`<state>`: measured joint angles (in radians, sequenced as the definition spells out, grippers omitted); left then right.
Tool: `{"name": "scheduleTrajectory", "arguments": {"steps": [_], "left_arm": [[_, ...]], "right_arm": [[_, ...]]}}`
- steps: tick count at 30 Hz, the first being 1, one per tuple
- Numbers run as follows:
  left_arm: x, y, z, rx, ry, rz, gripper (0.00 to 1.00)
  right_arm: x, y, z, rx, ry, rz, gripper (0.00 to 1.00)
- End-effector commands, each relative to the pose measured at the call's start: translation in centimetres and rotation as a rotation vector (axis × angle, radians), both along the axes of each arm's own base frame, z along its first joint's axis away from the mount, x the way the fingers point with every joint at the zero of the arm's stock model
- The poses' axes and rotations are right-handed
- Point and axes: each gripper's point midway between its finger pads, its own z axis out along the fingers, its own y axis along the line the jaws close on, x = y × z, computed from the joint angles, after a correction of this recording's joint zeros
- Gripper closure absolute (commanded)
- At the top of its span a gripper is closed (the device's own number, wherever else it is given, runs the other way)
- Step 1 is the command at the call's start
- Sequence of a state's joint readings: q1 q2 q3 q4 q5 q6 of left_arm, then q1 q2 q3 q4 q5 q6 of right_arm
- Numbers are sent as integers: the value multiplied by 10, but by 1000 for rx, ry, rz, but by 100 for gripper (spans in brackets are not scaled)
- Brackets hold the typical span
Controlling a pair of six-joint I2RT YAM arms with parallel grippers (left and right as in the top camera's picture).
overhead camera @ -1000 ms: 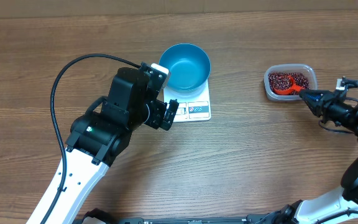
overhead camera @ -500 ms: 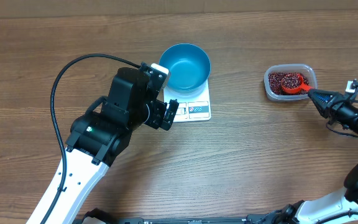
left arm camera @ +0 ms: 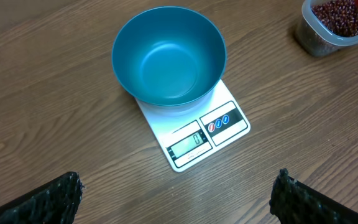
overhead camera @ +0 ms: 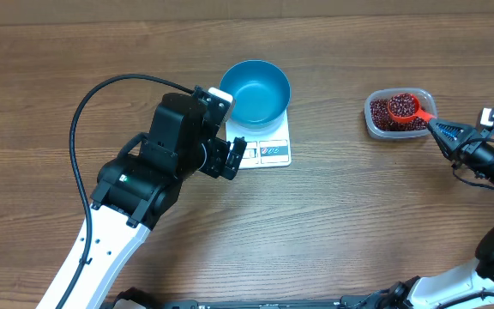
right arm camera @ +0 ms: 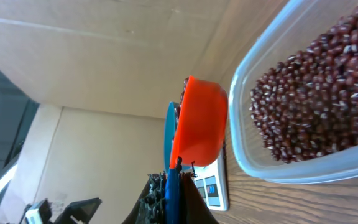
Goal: Scoop item into bowl and weigh 150g on scale
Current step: 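Dip the red scoop into the beans with the right gripper and scoop, then carry the filled scoop with the right gripper over the teal bowl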
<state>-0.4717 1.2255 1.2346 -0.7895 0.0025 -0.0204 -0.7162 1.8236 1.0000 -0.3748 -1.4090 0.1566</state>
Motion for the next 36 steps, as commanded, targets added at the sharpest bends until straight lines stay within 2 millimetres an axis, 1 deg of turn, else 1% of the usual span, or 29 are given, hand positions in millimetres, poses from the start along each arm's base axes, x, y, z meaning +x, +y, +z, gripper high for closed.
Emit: {"name": "scheduleTrajectory", "arguments": {"steps": [1,5,12,15,16,24,28,36], "left_arm": [[0,1,-5,7,11,10,0],[0,1,-5,7,11,10,0],[0,1,-5,7,11,10,0],[0,1,-5,7,11,10,0],[0,1,-5,7,11,10,0],[0,1,-5,7,11,10,0],[0,1,-5,7,11,10,0],[0,1,-5,7,11,10,0]], "right_arm": [[0,15,11,48,-55,63,96],[4,31,15,56,-71,114,96],[19,72,22,52,-81,234,96],[29,91,25,37,-73,275,96],[34,100,26,30,-74,291,96],[56,149,47,-6,-120,358,96],[62,166,53,-15,-131,364,96],[66,193,50,-31,-122,374,96]]}}
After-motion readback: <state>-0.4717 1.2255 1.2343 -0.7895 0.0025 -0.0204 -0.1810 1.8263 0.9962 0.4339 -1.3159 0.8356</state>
